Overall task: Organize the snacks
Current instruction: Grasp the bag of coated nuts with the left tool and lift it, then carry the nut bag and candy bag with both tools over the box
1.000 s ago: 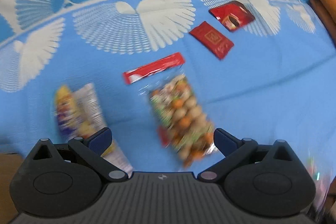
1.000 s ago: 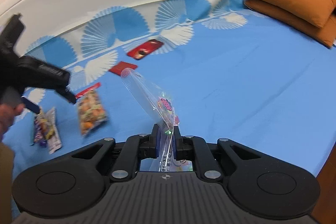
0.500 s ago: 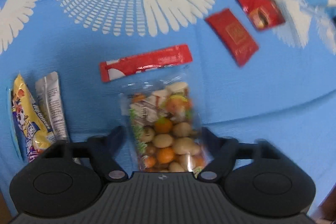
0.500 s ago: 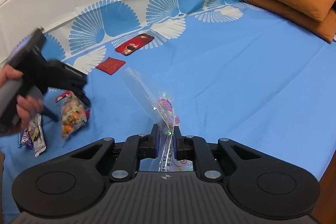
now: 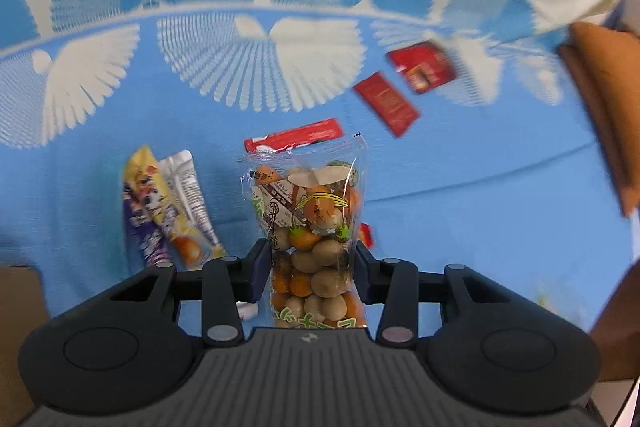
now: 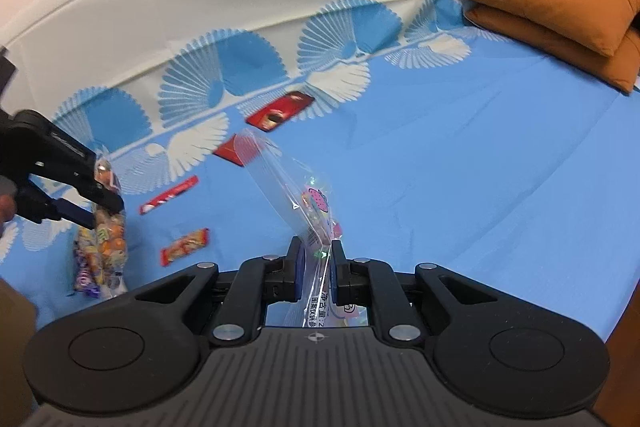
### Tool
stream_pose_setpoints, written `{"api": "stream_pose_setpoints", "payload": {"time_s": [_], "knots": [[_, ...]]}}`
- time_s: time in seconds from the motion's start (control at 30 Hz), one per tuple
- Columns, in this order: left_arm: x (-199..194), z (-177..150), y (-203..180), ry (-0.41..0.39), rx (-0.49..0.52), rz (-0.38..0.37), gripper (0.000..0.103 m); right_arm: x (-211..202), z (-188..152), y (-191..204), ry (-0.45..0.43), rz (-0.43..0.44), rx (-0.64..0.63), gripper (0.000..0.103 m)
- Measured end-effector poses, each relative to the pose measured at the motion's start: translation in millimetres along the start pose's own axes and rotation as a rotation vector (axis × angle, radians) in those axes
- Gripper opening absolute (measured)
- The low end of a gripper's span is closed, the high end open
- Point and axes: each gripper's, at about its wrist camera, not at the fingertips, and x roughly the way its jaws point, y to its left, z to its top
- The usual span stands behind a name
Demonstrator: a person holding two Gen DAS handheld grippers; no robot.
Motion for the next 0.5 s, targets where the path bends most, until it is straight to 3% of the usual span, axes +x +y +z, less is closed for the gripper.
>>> {"api": "stream_pose_setpoints", "payload": {"time_s": [0.13, 0.5], "knots": [[-60.9, -26.1, 0.0, -0.076, 0.032, -0.042, 0.047, -26.5, 2.9, 14.9, -0.029, 0.042, -0.008, 0.013], [-226.1, -125.1, 47.9, -0.235, 0.011, -0.034, 0.047, -131.9, -3.5, 90.6, -0.083, 0.291, -0.137, 0.013]]}}
